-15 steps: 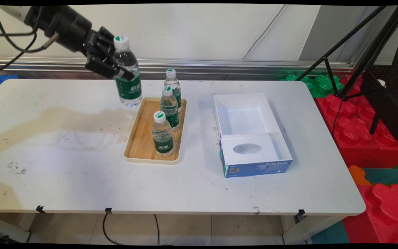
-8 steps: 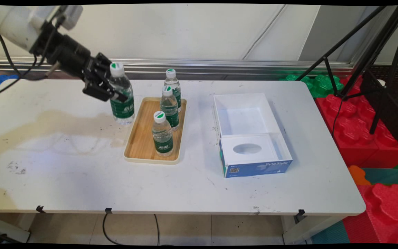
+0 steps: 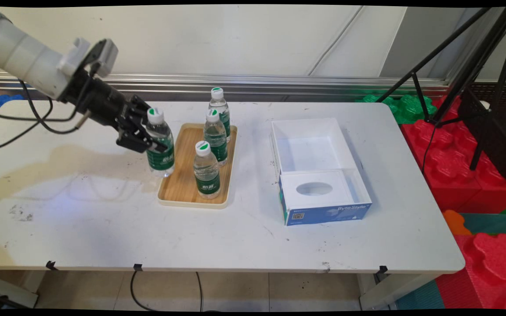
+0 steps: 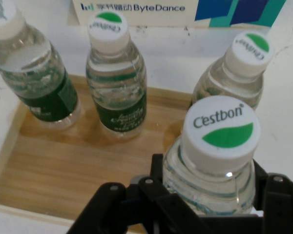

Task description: Place the picked object on the tray

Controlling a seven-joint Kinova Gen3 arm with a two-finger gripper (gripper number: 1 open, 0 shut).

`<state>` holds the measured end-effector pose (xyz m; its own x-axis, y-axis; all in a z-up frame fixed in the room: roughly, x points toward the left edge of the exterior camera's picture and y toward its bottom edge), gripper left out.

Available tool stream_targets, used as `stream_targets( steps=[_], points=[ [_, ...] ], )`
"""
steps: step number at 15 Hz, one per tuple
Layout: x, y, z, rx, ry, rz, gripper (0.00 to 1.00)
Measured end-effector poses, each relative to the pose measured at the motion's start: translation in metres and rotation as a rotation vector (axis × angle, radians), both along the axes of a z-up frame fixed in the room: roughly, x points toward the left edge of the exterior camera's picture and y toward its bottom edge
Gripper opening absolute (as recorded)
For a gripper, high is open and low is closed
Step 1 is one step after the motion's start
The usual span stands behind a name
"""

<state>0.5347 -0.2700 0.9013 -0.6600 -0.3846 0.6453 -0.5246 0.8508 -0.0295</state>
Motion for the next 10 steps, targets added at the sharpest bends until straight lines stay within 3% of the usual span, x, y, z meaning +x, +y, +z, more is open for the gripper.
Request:
stream_targets(
  steps=[10],
  points=[
    [-0.012,-0.011,-0.055,0.007,0.025,0.017,0.0]
  ],
)
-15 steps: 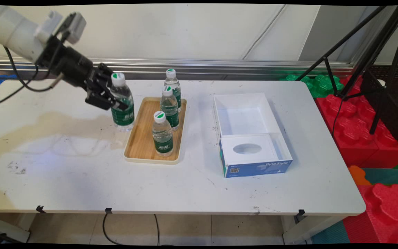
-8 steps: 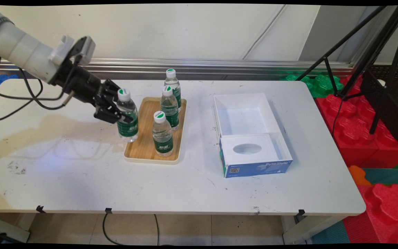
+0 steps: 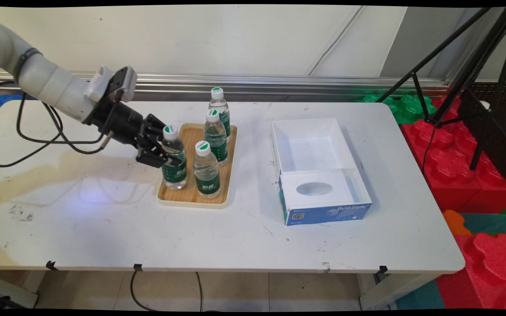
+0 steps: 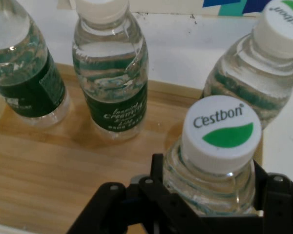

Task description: Place the picked object on the tray

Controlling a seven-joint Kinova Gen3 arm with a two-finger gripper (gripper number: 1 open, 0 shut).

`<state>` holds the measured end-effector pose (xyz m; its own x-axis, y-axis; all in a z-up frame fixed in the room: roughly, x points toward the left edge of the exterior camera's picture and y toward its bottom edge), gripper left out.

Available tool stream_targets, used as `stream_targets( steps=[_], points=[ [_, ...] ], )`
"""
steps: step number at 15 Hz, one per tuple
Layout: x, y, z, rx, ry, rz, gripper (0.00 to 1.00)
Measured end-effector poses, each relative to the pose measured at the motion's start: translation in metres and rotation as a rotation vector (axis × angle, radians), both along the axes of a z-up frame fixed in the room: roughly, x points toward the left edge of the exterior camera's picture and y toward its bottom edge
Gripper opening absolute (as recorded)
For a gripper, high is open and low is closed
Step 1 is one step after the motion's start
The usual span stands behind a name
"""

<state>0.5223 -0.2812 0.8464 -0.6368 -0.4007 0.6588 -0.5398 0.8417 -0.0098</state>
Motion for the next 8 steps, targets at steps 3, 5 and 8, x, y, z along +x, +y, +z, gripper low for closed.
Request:
stream_targets(
  steps=[3,5,8],
  points=[
    [-0.004,-0.003,-0.011,0.001,0.011,0.007,0.0],
    [-0.004,-0.004,-0.017,0.004,0.017,0.016,0.0],
    [-0.004,-0.003,-0.023,0.007,0.025,0.025,1.0]
  ],
)
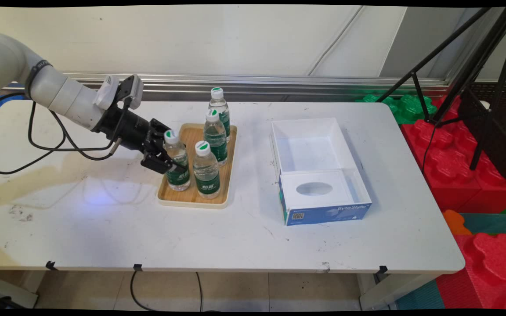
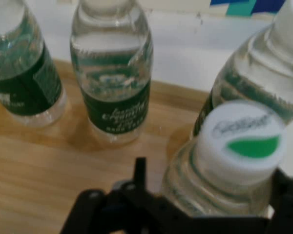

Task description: Place the picked object on the tray

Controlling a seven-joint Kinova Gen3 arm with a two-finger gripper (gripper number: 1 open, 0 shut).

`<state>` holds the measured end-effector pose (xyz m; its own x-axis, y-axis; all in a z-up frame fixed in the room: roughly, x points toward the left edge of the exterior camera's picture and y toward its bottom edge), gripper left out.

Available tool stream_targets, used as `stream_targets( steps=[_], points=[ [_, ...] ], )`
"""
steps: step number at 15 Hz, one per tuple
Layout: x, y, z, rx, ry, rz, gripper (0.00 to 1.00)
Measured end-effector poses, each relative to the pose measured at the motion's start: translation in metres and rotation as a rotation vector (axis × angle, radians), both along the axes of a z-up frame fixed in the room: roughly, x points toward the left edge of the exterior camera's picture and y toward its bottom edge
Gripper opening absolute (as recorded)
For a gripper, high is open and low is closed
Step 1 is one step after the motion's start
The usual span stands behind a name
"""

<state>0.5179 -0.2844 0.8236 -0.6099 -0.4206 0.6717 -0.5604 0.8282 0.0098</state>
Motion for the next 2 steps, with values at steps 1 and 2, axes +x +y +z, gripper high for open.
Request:
stream_targets(
  steps=[1,2],
  points=[
    [-0.0004,-0.0006,-0.0016,0.001,0.003,0.0,1.0],
    [-0.0005,-0.0004,-0.0023,0.002,0.005,0.002,1.0]
  ],
)
